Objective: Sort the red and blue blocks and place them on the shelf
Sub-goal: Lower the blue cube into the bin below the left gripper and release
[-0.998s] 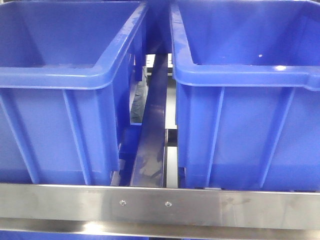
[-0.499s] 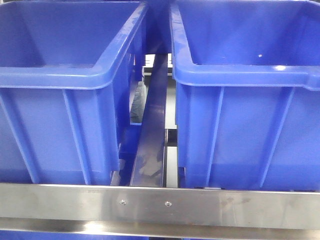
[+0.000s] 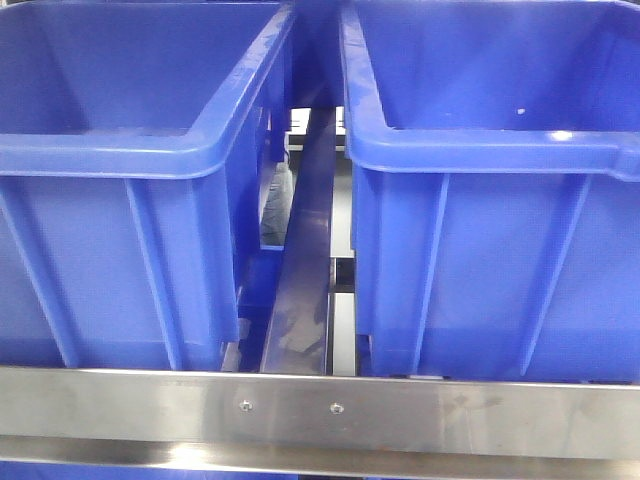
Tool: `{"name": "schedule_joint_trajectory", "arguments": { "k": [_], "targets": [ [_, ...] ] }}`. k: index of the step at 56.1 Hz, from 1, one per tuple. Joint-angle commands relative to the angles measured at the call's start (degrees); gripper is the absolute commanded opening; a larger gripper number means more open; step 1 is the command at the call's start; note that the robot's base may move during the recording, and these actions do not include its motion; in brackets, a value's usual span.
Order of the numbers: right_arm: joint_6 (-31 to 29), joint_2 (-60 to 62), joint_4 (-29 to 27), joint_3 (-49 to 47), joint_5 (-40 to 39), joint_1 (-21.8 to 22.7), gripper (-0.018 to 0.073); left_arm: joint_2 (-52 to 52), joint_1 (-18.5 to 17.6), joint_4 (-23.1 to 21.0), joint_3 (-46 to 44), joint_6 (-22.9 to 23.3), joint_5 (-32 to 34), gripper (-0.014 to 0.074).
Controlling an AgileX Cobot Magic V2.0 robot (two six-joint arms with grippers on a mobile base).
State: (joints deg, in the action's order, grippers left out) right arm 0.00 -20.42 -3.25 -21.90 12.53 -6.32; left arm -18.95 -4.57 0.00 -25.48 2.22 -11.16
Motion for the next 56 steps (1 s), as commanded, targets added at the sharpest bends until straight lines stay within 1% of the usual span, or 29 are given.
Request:
{"name": "schedule_joint_trajectory", "arguments": {
  "k": [1, 8, 17, 27, 31, 41, 47, 56],
  "targets": [
    [0.00, -2.89, -0.70, -3.99, -3.05, 0.21, 0.0361, -3.23, -0.16, -2.29, -3.11, 0.21, 6.36, 0.0328],
    [0.00, -9.78, -0.70, -8.61, -3.51, 0.21, 0.0361, -11.05, -0.16, -2.98, -6.71, 0.21, 6.36, 0.0328],
    [0.00, -20.36, -0.65, -13.16, -7.73, 0.21, 0.0361, -23.95, -0.16, -2.98, -12.43, 0.21, 7.25, 0.0328],
    [0.00, -31.51, -0.65, -14.43, -15.33, 0.21, 0.0361, -36.92, -0.16, -2.98, -17.66, 0.21, 8.21, 0.0328],
    [0.00, -34.07, -0.65, -14.43, -17.78, 0.21, 0.0361, -40.10, -0.28, -3.02, -18.95, 0.31, 8.21, 0.0328],
    [0.00, -38.52, -0.65, -14.43, -22.59, 0.21, 0.0361, -45.38, -0.37, -3.86, -20.71, 0.31, 8.60, 0.0328],
    [0.00, -39.09, -0.65, -14.43, -23.10, 0.21, 0.0361, -46.16, -0.37, -5.46, -21.07, 0.31, 8.73, 0.0328],
    [0.00, -39.09, -0.65, -14.43, -23.05, 0.21, 0.0361, -46.16, -0.37, -5.46, -21.07, 0.31, 8.73, 0.0328]
  ]
}}
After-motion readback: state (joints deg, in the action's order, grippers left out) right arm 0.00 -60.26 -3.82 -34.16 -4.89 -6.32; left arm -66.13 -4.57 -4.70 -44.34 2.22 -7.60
